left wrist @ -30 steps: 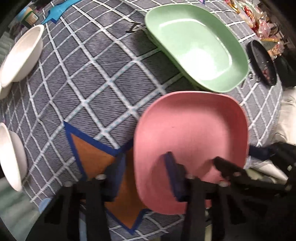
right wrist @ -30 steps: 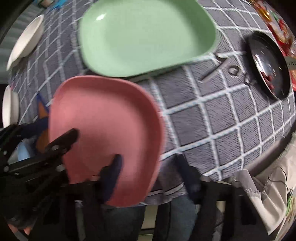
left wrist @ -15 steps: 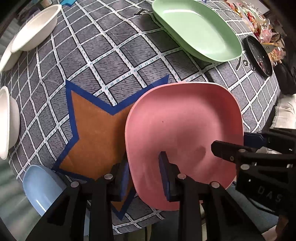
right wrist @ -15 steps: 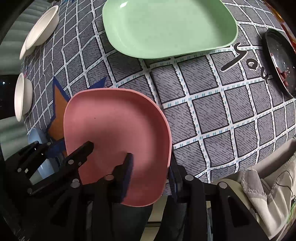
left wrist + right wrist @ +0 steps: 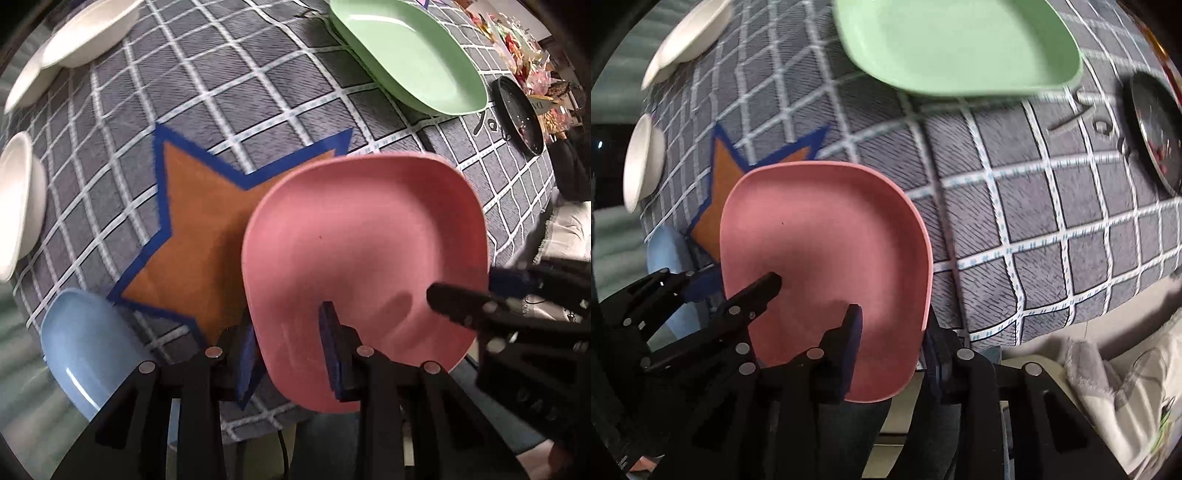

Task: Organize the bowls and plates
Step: 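Lower the pink plate onto the blue plate and open both grippers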

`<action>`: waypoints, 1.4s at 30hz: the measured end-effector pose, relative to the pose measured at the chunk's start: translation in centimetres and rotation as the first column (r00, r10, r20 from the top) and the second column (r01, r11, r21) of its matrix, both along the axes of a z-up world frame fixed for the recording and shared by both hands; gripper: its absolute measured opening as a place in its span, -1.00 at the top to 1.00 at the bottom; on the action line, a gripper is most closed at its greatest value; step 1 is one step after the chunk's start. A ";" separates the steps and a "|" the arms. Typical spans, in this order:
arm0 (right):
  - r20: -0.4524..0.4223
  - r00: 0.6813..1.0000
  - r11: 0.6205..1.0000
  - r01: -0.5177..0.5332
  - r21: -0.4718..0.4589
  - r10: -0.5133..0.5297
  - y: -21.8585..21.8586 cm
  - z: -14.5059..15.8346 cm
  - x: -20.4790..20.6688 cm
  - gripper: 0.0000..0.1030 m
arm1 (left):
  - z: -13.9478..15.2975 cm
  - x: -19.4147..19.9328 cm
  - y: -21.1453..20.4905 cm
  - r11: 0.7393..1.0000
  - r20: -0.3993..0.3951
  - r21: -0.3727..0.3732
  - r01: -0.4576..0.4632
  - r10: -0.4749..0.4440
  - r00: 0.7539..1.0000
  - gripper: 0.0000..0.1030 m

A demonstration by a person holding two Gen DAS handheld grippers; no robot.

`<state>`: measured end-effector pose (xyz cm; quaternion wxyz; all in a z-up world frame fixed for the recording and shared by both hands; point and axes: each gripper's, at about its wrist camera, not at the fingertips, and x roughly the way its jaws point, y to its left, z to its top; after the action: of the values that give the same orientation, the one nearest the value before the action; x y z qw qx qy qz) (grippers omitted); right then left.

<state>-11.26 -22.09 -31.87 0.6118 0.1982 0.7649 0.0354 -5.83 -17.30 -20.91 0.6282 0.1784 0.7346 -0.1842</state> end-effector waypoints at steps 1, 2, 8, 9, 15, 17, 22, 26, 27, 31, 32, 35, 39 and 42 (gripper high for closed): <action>0.012 1.000 1.000 -0.013 -0.003 0.013 0.3 0.9 0.1 0.32 | 0.4 -0.2 0.3 1.000 0.004 -0.002 -0.005 0.006 1.000 0.33; 0.027 0.999 1.000 -0.024 -0.008 0.024 0.7 2.0 0.2 0.32 | 0.5 0.3 1.4 1.000 0.008 -0.007 -0.013 0.013 1.000 0.33; 0.089 0.988 0.992 -0.125 -0.008 0.126 4.5 6.8 3.6 0.32 | 3.9 1.1 5.6 0.994 0.080 -0.022 -0.105 0.107 0.991 0.33; 0.102 0.983 0.988 -0.153 -0.008 0.153 5.7 7.6 4.2 0.32 | 4.5 1.4 6.5 0.991 0.095 -0.023 -0.133 0.134 0.986 0.33; 0.149 0.950 0.959 -0.282 0.027 0.275 11.4 12.0 7.7 0.32 | 6.7 2.4 13.1 0.966 0.150 0.000 -0.257 0.254 0.955 0.33; 0.152 0.934 0.943 -0.331 0.031 0.323 13.0 13.6 10.3 0.32 | 5.6 3.4 17.6 0.959 0.166 0.012 -0.284 0.278 0.946 0.33; 0.145 0.893 0.897 -0.438 0.063 0.426 18.3 13.9 11.6 0.31 | 5.6 3.3 22.1 0.920 0.177 0.053 -0.388 0.373 0.911 0.33; 0.140 0.869 0.869 -0.488 0.079 0.475 21.2 14.2 12.1 0.31 | 5.4 2.6 24.8 0.900 0.179 0.079 -0.428 0.410 0.894 0.33; 0.136 0.866 0.865 -0.495 0.083 0.482 21.9 14.2 12.0 0.31 | 5.1 2.6 25.1 0.897 0.177 0.085 -0.434 0.415 0.892 0.33; 0.124 0.861 0.856 -0.507 0.106 0.494 22.0 13.7 10.4 0.31 | 4.3 2.6 26.8 0.892 0.178 0.121 -0.435 0.412 0.894 0.06; 0.120 0.861 0.854 -0.507 0.118 0.494 22.3 13.6 10.1 0.31 | 4.2 2.5 27.1 0.888 0.185 0.141 -0.438 0.411 0.893 -0.08; 0.111 0.866 0.864 -0.497 0.084 0.488 22.6 13.5 10.5 -0.19 | 3.4 3.4 27.8 0.877 0.213 0.146 -0.457 0.423 0.881 -0.38; 0.109 0.906 0.909 -0.414 0.039 0.408 19.5 13.7 12.5 -0.75 | 3.1 4.3 28.3 0.881 0.218 0.120 -0.457 0.425 0.878 -0.52; 0.093 0.935 0.939 -0.343 0.007 0.341 16.7 13.0 12.8 -0.76 | 3.5 4.6 27.7 0.898 0.203 0.102 -0.429 0.403 0.892 -0.52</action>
<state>1.53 -5.38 -18.88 0.6280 0.0672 0.7588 0.1589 -1.26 10.44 -17.36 0.7011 0.0770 0.7085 0.0247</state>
